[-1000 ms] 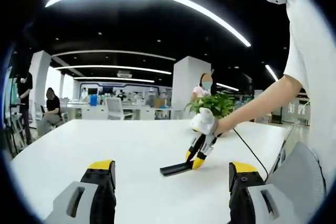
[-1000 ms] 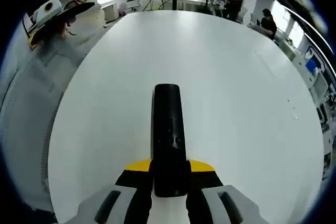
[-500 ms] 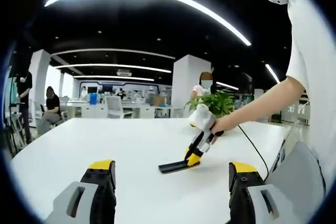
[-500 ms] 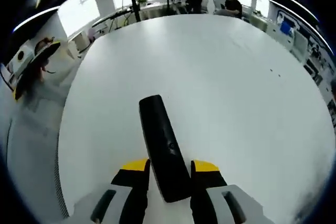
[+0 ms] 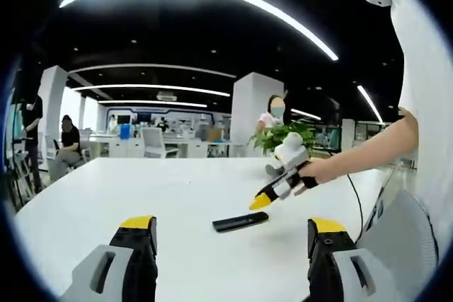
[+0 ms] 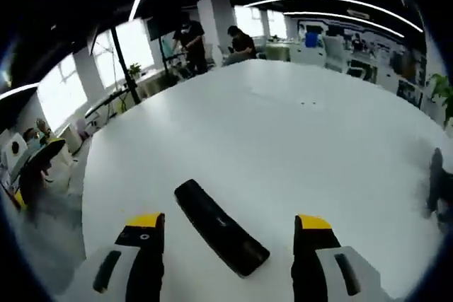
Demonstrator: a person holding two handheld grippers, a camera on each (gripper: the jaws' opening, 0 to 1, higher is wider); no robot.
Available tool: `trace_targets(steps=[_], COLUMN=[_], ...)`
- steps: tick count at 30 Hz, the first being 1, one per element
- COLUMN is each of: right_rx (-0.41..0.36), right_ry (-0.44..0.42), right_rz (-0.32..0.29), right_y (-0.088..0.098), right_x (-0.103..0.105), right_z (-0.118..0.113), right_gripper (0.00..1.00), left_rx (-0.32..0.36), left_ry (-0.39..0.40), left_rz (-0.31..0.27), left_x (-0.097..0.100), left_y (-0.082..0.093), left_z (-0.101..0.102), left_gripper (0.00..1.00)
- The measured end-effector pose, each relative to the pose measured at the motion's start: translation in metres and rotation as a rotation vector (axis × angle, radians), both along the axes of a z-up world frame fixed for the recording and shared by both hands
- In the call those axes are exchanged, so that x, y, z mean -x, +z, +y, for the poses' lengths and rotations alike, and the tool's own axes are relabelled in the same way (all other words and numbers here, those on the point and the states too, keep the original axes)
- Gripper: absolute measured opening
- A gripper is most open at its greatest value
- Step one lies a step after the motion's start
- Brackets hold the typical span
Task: Press the specified remote control buttons in sequence, fully releasing each button before pressing the next.
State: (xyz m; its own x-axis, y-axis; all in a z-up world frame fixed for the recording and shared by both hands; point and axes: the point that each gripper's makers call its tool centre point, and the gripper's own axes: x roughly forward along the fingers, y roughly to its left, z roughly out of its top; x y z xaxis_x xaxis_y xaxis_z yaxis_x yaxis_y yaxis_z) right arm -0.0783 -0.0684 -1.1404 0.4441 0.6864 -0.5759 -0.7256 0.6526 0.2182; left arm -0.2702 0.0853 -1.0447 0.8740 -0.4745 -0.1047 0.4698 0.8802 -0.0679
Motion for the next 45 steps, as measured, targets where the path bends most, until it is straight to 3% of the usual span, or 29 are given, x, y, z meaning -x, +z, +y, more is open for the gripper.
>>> trace_targets(steps=[5, 15, 24, 31, 37, 42, 45], right_rx=[-0.048, -0.095, -0.121, -0.081, -0.06, 0.057, 0.084], right_ry=[-0.067, -0.159, -0.263, -0.328, -0.352, -0.305, -0.299], right_rz=[-0.071, -0.11, -0.138, -0.174, -0.191, -0.256, -0.289], right_y=[0.016, 0.032, 0.04, 0.046, 0.055, 0.062, 0.067], right_x=[0.014, 0.051, 0.088, 0.122, 0.14, 0.148, 0.155], right_z=[-0.012, -0.034, -0.051, -0.062, -0.066, -0.074, -0.079], right_gripper=[0.92, 0.99, 0.99, 0.99, 0.99, 0.99, 0.99], left_rx=[0.003, 0.006, 0.004, 0.007, 0.013, 0.016, 0.029], left_ry=[-0.004, 0.008, 0.002, 0.008, 0.011, 0.037, 0.05], left_rz=[-0.003, -0.006, -0.006, -0.022, -0.031, -0.088, -0.105], left_x=[0.0, 0.0, 0.0, 0.0, 0.0, -0.001, -0.001], left_y=[0.001, 0.001, 0.001, 0.004, 0.003, 0.01, 0.016], left_z=[-0.001, 0.002, 0.001, 0.002, 0.004, 0.009, 0.01], left_gripper=[0.91, 0.91, 0.91, 0.92, 0.94, 0.99, 1.0])
